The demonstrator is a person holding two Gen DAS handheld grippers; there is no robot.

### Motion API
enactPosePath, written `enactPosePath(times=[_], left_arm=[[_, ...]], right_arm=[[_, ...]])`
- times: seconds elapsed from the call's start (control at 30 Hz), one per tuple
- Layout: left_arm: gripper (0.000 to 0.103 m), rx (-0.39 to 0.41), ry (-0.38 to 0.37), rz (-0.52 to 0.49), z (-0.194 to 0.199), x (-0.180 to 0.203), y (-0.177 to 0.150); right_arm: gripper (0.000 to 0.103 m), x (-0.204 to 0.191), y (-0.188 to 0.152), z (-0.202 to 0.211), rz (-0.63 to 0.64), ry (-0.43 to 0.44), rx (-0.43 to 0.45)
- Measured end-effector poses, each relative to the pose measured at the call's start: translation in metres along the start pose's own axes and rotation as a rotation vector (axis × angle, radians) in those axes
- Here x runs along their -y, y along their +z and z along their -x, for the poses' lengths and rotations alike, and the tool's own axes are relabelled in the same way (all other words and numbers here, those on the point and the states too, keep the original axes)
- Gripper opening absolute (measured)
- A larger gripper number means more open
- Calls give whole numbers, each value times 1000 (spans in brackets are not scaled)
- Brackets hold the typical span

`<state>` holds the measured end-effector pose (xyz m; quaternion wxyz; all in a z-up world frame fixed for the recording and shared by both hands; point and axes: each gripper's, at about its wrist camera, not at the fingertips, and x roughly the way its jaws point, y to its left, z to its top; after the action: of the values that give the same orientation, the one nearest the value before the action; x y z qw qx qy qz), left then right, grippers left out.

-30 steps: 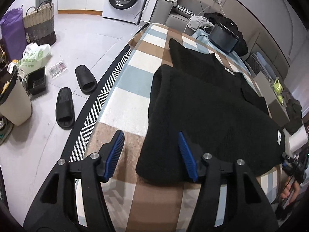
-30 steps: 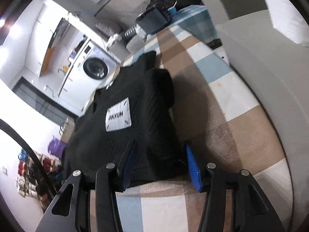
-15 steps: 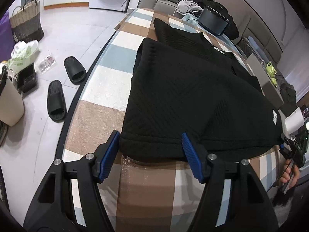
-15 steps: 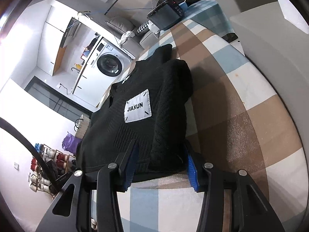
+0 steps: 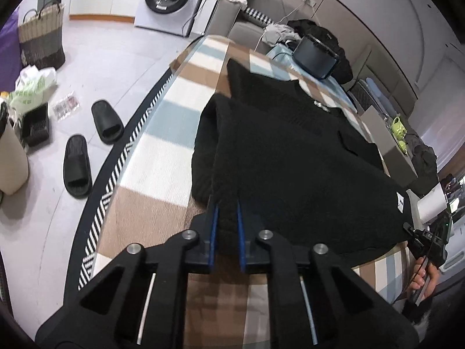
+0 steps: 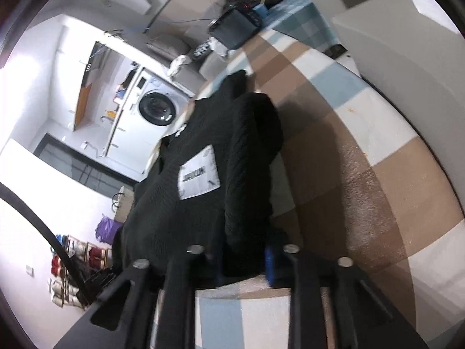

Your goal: Fold small clothes

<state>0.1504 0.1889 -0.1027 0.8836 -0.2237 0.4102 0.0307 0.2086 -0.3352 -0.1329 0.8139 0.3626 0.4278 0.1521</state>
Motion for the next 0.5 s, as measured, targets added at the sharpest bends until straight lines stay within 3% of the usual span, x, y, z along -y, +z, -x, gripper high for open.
enactPosePath(times=[0.23,0.5], left_arm=[[7,71,-66,14,17,10,30],[7,162,-88,-23,10,33,91]], right_arm=[[8,-17,19,17,-21,161,67],[8,-49,70,11,-21,264,143]])
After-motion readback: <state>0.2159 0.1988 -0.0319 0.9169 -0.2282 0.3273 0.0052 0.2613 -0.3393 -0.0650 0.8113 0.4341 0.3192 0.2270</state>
